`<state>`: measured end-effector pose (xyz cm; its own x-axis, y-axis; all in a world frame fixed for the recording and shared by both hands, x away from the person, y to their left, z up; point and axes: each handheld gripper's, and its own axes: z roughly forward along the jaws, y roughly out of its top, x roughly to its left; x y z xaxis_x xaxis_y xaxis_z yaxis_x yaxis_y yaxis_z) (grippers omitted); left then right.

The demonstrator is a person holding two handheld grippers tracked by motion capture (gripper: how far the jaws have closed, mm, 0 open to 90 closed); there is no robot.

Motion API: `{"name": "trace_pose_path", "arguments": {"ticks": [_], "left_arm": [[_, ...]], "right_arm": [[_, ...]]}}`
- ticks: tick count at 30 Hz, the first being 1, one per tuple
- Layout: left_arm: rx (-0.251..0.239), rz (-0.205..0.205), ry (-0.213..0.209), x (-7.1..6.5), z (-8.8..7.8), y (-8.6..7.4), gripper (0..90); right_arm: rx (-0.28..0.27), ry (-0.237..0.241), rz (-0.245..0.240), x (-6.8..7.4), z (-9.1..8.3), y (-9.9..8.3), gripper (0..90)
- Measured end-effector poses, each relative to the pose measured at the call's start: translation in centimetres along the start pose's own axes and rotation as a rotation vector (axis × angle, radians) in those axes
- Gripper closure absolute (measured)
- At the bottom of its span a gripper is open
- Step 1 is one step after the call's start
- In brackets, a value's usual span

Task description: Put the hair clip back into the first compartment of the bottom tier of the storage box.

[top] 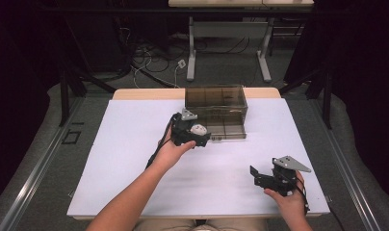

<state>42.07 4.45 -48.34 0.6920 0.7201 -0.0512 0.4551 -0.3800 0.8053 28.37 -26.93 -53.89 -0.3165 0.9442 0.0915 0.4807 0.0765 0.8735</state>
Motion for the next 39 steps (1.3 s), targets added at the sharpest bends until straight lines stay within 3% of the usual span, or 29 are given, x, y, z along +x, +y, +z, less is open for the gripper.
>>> {"name": "trace_pose_path", "arguments": {"ticks": [17,25,33,39], "left_arm": [[-0.042,-0.016,-0.039,-0.8,-3.5,-1.8,2.8],[-0.031,-0.023,-0.034,-0.6,-4.7,-3.1,3.1],[-0.054,-0.058,-0.026,-0.1,-6.0,-4.8,3.1],[-0.064,-0.045,-0.004,0.2,-6.8,-6.1,3.4]], "right_arm": [[-0.001,-0.004,-0.001,0.0,0.1,0.0,8.4],[0.002,-0.005,0.0,0.0,0.0,-0.1,8.4],[0.0,-0.002,-0.008,0.0,0.1,-0.1,8.4],[0.004,-0.001,-0.007,0.0,0.1,-0.1,8.4]]}}
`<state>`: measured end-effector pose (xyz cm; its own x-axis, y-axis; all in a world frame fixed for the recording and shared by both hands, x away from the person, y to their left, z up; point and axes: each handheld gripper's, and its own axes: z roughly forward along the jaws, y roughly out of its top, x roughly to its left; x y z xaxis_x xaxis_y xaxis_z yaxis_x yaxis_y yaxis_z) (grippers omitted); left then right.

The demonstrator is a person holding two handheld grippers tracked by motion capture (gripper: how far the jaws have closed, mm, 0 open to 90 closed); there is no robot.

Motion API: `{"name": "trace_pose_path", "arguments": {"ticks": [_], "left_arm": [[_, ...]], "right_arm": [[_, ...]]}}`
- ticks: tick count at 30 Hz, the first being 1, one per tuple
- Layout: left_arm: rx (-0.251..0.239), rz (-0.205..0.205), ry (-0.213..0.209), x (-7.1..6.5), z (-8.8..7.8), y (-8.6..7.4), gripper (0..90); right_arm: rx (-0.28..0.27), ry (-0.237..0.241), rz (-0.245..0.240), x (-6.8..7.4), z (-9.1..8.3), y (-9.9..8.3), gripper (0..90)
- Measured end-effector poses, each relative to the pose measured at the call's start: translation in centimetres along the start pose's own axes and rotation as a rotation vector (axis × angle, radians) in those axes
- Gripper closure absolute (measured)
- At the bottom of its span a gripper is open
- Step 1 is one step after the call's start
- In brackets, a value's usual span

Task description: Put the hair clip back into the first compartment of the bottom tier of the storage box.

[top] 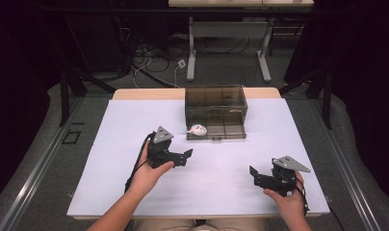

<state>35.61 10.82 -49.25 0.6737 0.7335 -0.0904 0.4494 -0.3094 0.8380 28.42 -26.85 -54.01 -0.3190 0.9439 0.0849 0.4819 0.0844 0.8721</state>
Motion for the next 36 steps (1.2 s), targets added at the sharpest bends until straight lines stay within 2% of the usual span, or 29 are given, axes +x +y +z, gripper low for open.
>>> {"name": "trace_pose_path", "arguments": {"ticks": [10,17,24,36], "left_arm": [[-0.034,-0.039,0.019,0.5,-1.5,-2.1,3.4],[-0.053,-0.058,0.029,1.0,-2.2,-3.0,3.7],[-0.06,-0.052,0.079,1.5,-2.2,-3.7,3.7],[-0.054,-0.074,0.096,2.3,-2.1,-4.5,3.7]], "right_arm": [[0.0,-0.001,0.0,0.0,0.0,0.0,8.4],[-0.001,0.002,-0.004,0.1,0.0,0.0,8.4],[-0.003,0.0,0.0,0.0,0.0,0.0,8.4],[0.0,-0.002,0.005,0.0,-0.1,0.0,8.4]]}}
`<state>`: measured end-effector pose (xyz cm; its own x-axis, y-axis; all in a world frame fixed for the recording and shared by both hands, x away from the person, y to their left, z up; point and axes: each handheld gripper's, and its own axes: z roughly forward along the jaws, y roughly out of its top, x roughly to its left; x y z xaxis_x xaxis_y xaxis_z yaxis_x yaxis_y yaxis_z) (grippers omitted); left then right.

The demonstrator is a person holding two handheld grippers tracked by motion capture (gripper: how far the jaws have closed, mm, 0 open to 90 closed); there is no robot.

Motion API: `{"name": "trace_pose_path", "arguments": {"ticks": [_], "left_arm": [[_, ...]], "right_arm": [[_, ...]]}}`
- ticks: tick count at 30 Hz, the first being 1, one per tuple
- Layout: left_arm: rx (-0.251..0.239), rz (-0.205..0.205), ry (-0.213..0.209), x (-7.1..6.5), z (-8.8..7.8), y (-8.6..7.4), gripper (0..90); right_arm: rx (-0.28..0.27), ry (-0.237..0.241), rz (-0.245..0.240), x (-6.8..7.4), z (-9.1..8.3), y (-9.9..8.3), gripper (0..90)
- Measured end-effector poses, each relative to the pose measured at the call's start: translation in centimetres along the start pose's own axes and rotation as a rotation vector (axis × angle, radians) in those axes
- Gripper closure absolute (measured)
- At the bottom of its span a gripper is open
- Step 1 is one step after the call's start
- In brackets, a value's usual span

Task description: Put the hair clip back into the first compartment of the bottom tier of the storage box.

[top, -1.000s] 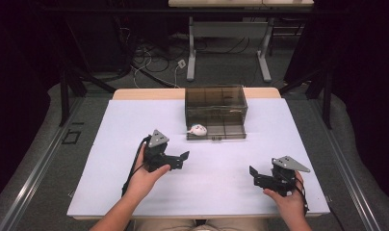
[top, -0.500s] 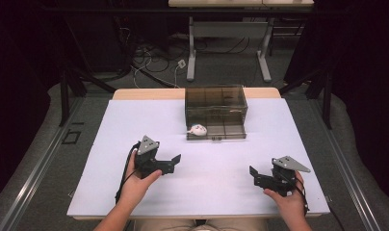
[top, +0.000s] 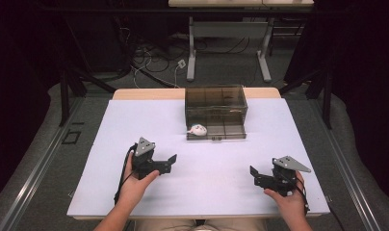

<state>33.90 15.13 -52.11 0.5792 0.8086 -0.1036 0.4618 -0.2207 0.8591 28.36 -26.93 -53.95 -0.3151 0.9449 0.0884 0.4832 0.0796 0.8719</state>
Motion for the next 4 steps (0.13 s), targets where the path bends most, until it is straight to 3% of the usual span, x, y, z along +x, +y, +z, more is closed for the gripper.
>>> {"name": "trace_pose_path", "arguments": {"ticks": [4], "left_arm": [[0.005,0.003,0.001,0.04,0.04,-0.06,3.7]], "right_arm": [[0.007,0.001,-0.003,-0.14,0.04,0.0,8.4]]}}
